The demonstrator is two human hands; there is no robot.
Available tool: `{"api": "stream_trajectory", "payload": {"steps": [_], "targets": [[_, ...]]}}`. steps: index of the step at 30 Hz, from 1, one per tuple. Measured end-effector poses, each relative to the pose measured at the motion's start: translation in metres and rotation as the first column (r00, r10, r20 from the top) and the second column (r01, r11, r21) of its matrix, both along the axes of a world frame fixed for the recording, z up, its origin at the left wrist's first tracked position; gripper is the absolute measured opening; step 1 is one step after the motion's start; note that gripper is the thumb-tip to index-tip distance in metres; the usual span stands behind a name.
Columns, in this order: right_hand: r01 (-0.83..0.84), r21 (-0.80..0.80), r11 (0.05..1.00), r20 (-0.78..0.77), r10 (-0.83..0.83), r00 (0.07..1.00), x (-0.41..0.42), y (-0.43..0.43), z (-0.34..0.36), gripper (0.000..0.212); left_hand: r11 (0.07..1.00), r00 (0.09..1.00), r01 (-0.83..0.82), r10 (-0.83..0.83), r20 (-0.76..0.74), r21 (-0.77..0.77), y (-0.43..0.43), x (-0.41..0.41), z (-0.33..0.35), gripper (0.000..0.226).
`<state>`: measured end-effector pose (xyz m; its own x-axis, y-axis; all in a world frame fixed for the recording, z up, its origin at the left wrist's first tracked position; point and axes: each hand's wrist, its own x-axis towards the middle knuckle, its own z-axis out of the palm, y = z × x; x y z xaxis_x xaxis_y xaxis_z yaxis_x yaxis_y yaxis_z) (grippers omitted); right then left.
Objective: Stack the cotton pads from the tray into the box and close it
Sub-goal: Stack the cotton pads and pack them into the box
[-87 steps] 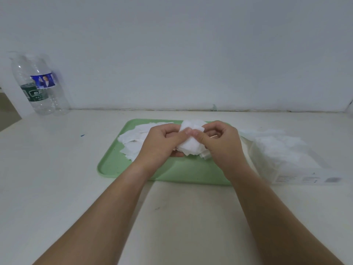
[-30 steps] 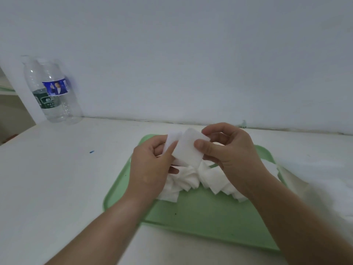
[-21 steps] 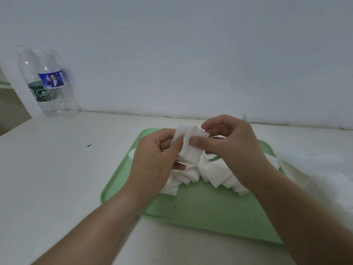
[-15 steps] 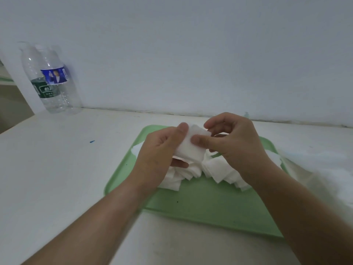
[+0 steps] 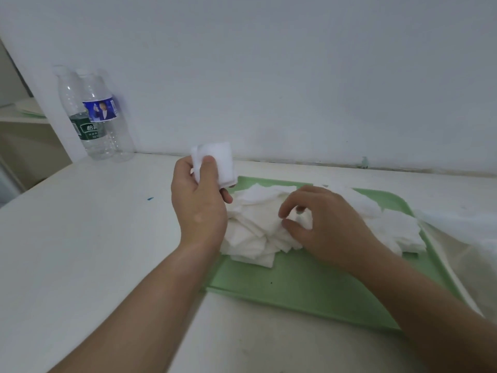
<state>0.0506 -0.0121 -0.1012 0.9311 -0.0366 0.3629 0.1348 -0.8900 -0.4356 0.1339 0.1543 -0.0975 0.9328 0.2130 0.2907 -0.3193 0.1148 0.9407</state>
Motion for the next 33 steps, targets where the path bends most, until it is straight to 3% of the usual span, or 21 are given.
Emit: {"api": "stream_trajectory", "payload": {"steps": [4,13,18,21,25,28,33], "targets": [[-0.087,-0.104,0.991,-0.03,0.085,0.996,-0.001,0.009,-0.008,0.012,1.0,1.0,-0.005,0.005,0.003,0.009,-0.001,-0.001,-0.002,0.019],[0.0,0.001,1.0,0.121,0.0,0.993,-0.002,0.015,-0.014,0.014,0.993,0.998,-0.022,0.014,0.069,0.113,-0.002,-0.005,-0.002,0.016],[-0.078,0.028,0.997,-0.01,0.078,0.997,-0.005,0.008,0.0,0.022,0.992,0.997,-0.054,0.047,0.068,0.11,0.0,-0.002,-0.003,0.016],[-0.099,-0.043,0.994,-0.132,0.093,0.987,-0.008,0.002,0.012,0.014,0.993,0.997,-0.06,0.055,0.059,0.1,0.001,0.0,-0.004,0.017],[-0.043,-0.058,0.997,-0.045,0.041,0.998,0.001,0.011,0.019,0.015,0.994,0.997,-0.056,0.051,0.058,0.09,0.003,-0.002,-0.004,0.016],[-0.015,-0.152,0.988,-0.09,0.001,0.996,0.025,0.024,0.018,0.027,0.994,0.997,-0.053,0.047,0.068,0.094,0.003,-0.002,-0.005,0.016],[0.044,-0.123,0.991,-0.153,-0.063,0.986,0.055,0.03,0.013,0.03,0.991,0.996,-0.06,0.052,0.067,0.122,0.004,-0.002,-0.007,0.015]]}}
